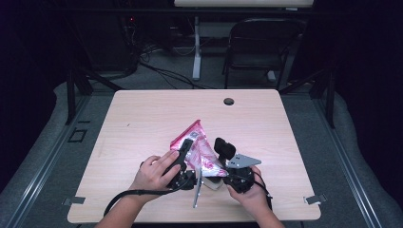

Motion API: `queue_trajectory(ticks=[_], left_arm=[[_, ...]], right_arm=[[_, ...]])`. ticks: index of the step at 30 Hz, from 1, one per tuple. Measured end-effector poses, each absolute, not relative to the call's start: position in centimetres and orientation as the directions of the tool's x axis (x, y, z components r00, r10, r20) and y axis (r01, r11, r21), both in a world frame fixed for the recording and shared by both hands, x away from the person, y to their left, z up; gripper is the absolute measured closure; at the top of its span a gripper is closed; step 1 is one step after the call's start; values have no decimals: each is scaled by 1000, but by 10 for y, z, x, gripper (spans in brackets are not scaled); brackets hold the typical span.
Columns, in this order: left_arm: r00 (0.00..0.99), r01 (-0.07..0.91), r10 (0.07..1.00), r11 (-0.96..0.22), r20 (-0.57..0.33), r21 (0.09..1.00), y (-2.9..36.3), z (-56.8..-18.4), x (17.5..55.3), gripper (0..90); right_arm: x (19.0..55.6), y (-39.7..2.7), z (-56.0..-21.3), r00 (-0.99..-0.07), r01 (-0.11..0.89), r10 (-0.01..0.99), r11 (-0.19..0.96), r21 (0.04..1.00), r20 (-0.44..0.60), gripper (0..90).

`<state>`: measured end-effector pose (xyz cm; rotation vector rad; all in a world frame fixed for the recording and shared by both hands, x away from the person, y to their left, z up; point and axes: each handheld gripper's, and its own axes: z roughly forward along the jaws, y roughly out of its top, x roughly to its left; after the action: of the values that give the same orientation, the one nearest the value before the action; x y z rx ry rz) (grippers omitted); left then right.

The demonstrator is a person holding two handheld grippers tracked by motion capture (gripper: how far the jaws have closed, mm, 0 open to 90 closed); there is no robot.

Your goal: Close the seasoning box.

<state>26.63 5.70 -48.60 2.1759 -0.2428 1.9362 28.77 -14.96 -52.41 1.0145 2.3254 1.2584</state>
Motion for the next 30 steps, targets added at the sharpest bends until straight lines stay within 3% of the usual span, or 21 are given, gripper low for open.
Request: queue_trajectory(ticks=[30], left_arm=[[131,-272,34,-960,991,68,58,-485,266,735]], right_arm=[[287,-151,-523,-694,440,717,351,827,65,900]])
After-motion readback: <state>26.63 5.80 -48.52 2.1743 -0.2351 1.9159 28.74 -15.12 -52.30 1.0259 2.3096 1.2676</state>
